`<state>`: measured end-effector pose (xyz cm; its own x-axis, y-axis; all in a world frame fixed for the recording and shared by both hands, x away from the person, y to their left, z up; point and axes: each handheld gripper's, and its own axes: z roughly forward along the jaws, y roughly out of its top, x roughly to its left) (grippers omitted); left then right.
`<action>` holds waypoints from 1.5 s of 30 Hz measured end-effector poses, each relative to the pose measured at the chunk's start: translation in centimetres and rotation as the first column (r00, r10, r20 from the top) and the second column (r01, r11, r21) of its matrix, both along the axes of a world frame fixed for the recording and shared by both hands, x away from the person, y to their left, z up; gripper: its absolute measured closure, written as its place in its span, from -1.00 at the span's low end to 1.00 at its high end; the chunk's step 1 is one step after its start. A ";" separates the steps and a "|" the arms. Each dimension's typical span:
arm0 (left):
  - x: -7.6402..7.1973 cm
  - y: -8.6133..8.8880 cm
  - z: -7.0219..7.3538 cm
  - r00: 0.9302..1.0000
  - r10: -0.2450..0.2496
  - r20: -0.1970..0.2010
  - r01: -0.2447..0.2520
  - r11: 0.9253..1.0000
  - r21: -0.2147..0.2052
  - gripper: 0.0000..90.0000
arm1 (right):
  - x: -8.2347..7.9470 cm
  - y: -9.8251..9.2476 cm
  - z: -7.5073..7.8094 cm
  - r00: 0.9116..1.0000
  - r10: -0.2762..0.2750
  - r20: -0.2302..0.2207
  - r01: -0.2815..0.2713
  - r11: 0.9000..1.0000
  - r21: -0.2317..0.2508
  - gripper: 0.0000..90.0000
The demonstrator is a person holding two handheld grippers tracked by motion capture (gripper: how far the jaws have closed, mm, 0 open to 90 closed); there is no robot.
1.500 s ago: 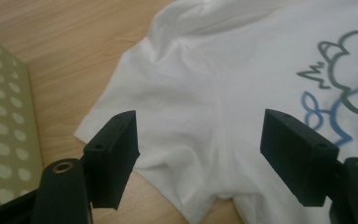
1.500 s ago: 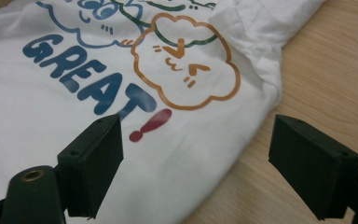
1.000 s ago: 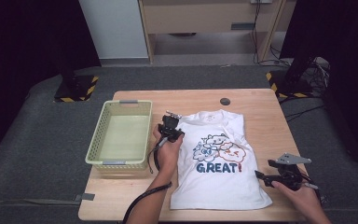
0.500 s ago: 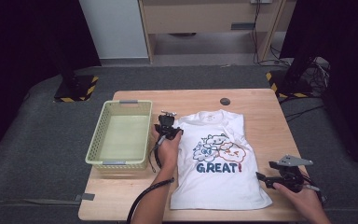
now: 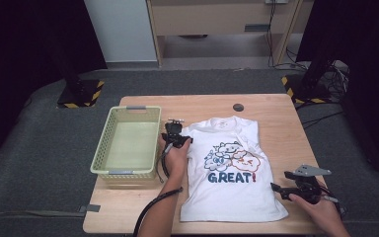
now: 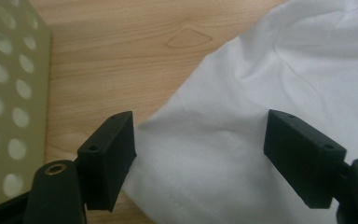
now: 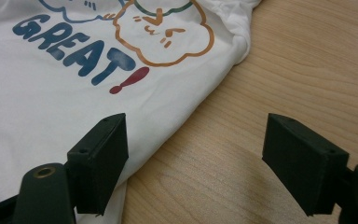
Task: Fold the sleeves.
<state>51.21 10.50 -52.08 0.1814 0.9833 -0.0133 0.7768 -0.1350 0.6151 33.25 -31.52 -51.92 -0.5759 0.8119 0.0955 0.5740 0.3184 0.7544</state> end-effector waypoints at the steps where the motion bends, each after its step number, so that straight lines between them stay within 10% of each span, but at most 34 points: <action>1: 0.0 0.0 0.0 1.000 -0.002 0.003 0.002 1.000 0.003 -0.49 | 0.0 0.0 0.0 1.000 0.001 0.000 -0.001 1.000 0.000 -0.50; 9: -0.3 0.0 -0.1 0.999 -0.021 0.024 0.021 1.000 0.010 -0.36 | 0.0 -0.3 -0.1 1.000 -0.006 0.000 0.006 1.000 0.003 -0.50; 25: -0.5 -0.5 0.3 0.994 -0.096 0.047 0.095 0.995 0.015 0.81 | 0.0 -0.3 -0.2 1.000 -0.007 -0.008 0.007 1.000 0.001 -0.50; 45: -1.3 -2.2 2.6 0.984 -0.132 0.118 0.134 0.991 -0.006 0.86 | -0.2 -0.5 0.4 1.000 -0.012 0.007 0.012 1.000 0.016 -0.51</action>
